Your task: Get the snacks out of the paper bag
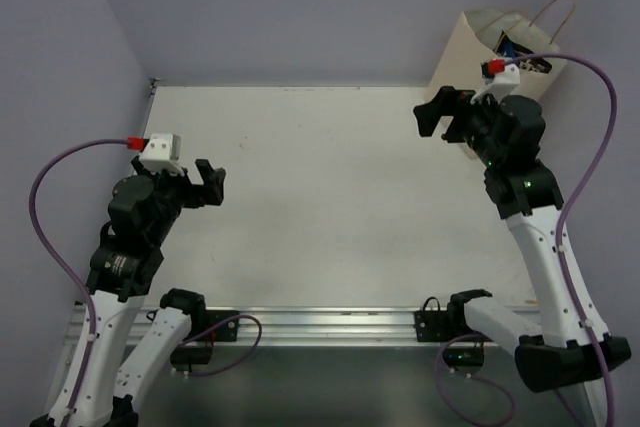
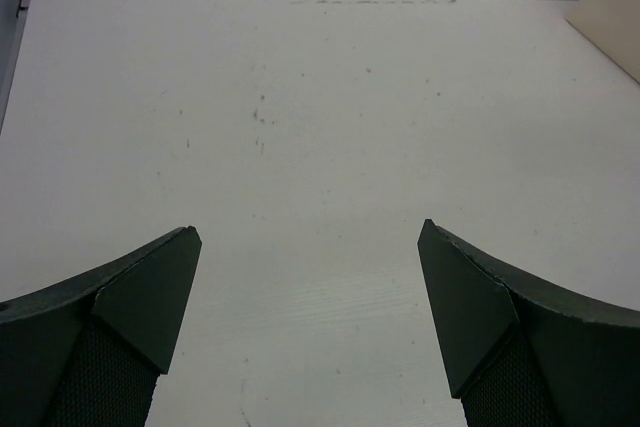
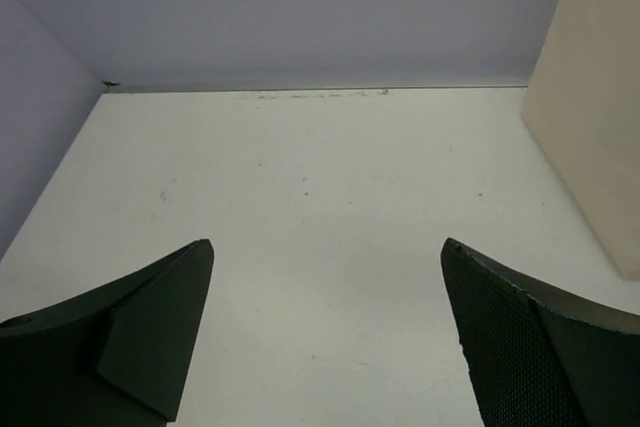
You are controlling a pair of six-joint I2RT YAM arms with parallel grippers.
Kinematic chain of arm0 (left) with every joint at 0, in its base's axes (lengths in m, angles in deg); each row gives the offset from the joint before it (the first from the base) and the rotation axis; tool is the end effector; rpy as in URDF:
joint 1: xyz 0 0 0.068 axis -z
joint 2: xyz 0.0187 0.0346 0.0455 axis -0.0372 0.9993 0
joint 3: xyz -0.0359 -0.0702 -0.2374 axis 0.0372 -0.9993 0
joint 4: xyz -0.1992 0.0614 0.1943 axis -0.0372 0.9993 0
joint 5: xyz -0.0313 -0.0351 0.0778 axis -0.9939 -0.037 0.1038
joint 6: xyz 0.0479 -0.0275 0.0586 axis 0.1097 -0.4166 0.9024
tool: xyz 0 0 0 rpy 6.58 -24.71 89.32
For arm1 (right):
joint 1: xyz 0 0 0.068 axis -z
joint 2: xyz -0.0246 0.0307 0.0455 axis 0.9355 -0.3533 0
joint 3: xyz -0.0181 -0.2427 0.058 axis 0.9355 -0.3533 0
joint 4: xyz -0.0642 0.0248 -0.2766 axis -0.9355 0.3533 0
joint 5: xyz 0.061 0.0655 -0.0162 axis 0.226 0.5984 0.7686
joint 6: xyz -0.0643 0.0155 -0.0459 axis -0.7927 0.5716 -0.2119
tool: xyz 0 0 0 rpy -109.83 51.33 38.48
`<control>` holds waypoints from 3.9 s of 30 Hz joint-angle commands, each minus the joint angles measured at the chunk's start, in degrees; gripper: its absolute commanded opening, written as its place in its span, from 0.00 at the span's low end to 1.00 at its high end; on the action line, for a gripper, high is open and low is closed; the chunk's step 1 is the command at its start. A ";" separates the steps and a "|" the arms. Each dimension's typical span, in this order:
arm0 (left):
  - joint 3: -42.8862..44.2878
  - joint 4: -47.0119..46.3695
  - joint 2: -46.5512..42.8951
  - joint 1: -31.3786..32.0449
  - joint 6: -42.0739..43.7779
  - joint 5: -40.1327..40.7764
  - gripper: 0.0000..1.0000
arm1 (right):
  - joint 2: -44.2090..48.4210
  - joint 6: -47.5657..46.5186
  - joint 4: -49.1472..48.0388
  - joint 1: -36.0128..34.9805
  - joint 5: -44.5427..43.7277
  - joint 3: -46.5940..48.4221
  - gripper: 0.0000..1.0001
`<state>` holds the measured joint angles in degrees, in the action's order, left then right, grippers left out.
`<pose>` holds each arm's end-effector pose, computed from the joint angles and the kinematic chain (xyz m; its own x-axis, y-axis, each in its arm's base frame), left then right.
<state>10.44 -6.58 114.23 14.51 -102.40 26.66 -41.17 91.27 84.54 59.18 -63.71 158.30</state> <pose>0.1906 -0.0397 0.3581 -0.2570 -0.1643 -0.9523 0.1320 0.9702 -0.2030 0.2647 0.0558 0.4195 -0.1996 0.2449 -0.9488 -0.2469 0.9244 0.2906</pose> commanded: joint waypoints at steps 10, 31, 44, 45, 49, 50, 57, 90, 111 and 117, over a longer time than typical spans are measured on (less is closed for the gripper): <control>-2.81 -5.13 1.20 -0.43 1.46 -1.45 1.00 | -22.73 -12.12 -0.71 3.80 -16.86 23.92 0.99; -6.24 -6.89 1.55 0.63 1.11 -3.47 1.00 | -41.63 -19.32 -9.48 9.60 -30.14 33.08 0.99; -6.59 -6.98 1.73 0.63 1.29 -3.82 1.00 | -51.30 -26.88 -12.57 9.87 -21.80 37.55 0.99; -6.50 -6.98 1.73 0.63 1.20 -3.82 1.00 | -51.74 -27.15 -12.57 9.78 -20.92 37.82 0.99; -6.76 -7.07 1.73 0.63 1.02 -4.18 1.00 | -53.58 -29.25 -12.57 9.87 -18.99 38.61 0.98; -6.85 -7.16 1.64 0.63 1.02 -4.18 1.00 | -53.59 -29.87 -12.49 9.87 -18.63 38.27 0.93; -6.94 -7.51 1.81 0.63 0.93 -4.35 1.00 | -49.91 -30.49 -14.59 9.87 -15.47 33.96 0.33; 2.55 0.84 1.20 0.63 1.02 -3.65 1.00 | -20.01 -6.77 6.06 -23.61 -7.29 11.63 0.14; 5.28 2.42 2.60 0.63 -1.09 -5.76 1.00 | -7.89 -11.51 15.03 -17.66 -23.83 13.57 0.77; 5.28 2.25 3.39 0.71 -0.91 -6.55 1.00 | -6.91 -12.65 14.94 -5.71 -21.98 12.60 0.78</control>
<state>13.74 -3.45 117.18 14.95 -102.86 21.57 -47.75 80.26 99.23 49.96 -86.60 170.74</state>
